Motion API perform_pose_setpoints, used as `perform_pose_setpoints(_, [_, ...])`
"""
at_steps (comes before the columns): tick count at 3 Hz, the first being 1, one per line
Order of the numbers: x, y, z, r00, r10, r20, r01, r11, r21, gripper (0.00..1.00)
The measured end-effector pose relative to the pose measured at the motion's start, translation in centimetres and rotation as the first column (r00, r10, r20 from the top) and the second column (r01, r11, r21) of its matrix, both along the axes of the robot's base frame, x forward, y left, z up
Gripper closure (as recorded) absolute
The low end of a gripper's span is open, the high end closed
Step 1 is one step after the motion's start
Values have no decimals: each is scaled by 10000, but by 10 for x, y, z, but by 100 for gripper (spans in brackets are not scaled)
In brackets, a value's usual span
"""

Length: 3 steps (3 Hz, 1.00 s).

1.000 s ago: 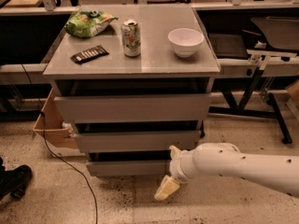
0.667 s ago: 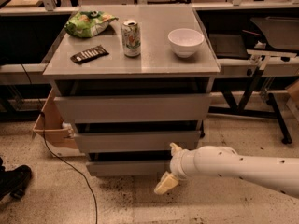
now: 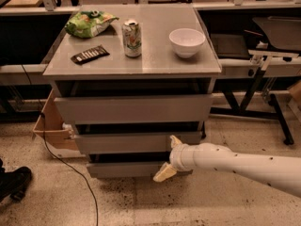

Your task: Open middle drawer

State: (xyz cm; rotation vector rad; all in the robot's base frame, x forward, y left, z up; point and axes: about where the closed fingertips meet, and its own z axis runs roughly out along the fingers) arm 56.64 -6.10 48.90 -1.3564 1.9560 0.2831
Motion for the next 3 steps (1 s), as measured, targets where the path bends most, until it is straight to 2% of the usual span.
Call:
perform_pose_setpoints(2, [65, 11, -5, 9989, -109, 461, 88, 9989, 461, 0])
perform_pose_setpoints(3, [84, 18, -8, 9987, -41, 512, 16, 9988, 483, 0])
